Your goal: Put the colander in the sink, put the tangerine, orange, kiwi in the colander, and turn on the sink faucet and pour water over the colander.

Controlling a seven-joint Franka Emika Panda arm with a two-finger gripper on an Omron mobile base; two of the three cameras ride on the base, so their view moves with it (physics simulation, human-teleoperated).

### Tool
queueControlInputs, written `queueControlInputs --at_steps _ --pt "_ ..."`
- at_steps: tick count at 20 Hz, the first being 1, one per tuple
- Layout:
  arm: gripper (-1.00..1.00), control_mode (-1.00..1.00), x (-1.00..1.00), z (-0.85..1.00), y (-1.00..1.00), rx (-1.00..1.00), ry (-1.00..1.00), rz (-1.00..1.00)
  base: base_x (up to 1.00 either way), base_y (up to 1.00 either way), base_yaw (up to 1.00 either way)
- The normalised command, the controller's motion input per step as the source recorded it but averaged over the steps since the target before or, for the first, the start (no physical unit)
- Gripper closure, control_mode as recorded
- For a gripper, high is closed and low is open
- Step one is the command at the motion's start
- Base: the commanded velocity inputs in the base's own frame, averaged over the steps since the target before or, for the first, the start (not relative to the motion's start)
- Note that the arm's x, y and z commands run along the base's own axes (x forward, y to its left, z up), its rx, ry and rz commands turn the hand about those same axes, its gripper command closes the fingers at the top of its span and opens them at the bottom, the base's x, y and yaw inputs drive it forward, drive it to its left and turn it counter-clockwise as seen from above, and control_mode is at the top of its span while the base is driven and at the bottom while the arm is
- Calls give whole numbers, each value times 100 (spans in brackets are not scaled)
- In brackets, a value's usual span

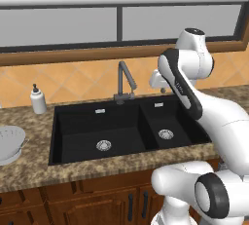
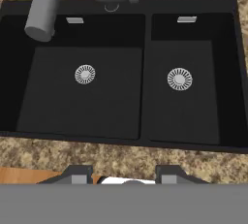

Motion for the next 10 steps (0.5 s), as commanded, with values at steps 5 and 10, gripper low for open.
queueControlInputs --at_steps 5,10 --pt "-100 -100 -32 -6 35 -2 -1 0 0 0 0" --pt "-100 -100 -47 -15 97 -6 1 1 0 0 0"
